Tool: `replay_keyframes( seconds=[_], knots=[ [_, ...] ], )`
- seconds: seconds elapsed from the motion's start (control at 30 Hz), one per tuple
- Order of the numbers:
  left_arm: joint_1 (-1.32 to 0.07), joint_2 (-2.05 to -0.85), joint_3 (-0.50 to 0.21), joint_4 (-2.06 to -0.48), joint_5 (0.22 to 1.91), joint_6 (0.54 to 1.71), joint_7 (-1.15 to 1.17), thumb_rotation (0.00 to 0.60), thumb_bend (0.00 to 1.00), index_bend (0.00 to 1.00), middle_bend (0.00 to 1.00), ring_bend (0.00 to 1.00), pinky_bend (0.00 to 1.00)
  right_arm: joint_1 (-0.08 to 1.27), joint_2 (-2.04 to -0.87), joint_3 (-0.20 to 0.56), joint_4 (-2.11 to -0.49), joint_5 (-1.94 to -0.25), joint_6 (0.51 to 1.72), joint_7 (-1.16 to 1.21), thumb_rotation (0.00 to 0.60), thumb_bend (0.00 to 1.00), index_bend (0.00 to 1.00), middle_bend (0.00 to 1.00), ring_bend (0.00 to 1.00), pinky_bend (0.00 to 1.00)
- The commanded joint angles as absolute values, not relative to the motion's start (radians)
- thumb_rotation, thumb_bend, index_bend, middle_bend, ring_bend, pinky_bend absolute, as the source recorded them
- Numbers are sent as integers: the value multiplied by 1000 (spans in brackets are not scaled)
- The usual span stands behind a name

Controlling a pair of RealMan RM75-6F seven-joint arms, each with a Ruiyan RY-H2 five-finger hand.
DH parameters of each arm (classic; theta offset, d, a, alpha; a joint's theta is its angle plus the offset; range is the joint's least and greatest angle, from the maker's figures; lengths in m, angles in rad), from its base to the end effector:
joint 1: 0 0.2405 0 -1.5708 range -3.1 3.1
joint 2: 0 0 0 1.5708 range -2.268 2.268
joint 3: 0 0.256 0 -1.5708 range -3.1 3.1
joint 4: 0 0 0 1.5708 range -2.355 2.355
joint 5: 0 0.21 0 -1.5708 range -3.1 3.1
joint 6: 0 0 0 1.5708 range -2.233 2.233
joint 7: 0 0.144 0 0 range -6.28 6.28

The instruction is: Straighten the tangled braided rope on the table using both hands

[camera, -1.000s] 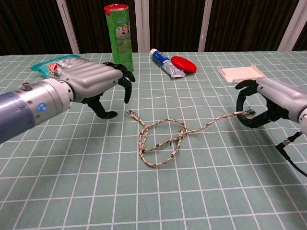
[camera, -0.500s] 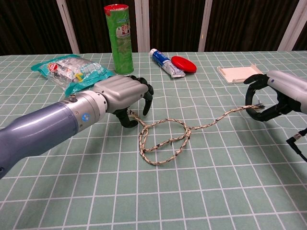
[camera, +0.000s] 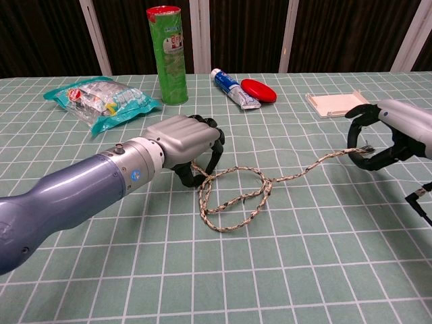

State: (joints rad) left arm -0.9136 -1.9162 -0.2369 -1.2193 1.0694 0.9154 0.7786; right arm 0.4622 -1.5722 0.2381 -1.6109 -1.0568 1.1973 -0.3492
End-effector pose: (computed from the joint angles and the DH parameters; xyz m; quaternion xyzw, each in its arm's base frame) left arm -0.0627 0.3407 -0.1146 -0.8208 -0.2175 -0.3216 0.4190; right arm -0.1999 -0.2962 0.0101 0.5927 -0.4894 0.4051 0.4951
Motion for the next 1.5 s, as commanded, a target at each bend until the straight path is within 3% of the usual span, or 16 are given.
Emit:
replay_keyframes(
  seconds=[0.03, 0.3, 0.5, 0.7, 1.03, 1.23, 1.5],
  knots=[
    [-915, -1921, -231, -1213, 1068, 920, 773, 600, 491, 590, 169, 0, 0, 462, -1570, 237, -1612, -1057, 1199, -347, 600, 493, 612, 152, 0, 0],
    [-911, -1910, -224, -1221, 1076, 949, 759, 600, 511, 606, 176, 0, 0, 459, -1557, 231, -1616, -1060, 1205, -345, 600, 495, 611, 153, 0, 0],
    [-872, -1826, -221, -1312, 1079, 1000, 742, 600, 524, 611, 181, 0, 0, 447, -1513, 240, -1631, -1069, 1226, -335, 600, 494, 611, 153, 0, 0],
    [-773, -1660, -196, -1507, 1097, 1084, 666, 600, 529, 618, 188, 0, 0, 409, -1427, 259, -1655, -1057, 1254, -289, 600, 496, 612, 153, 0, 0],
    [-564, -1366, -84, -1733, 1209, 1263, 493, 600, 543, 622, 193, 0, 0, 323, -1320, 229, -1664, -1059, 1287, -203, 600, 495, 612, 154, 0, 0],
    [-465, -1270, -28, -1744, 1252, 1327, 382, 600, 543, 622, 193, 0, 0, 289, -1298, 207, -1647, -1069, 1298, -172, 600, 496, 613, 154, 0, 0],
    [-402, -1245, -4, -1686, 1279, 1346, 292, 600, 544, 622, 193, 0, 0, 273, -1299, 199, -1599, -1051, 1287, -165, 600, 496, 613, 155, 0, 0]
  ],
)
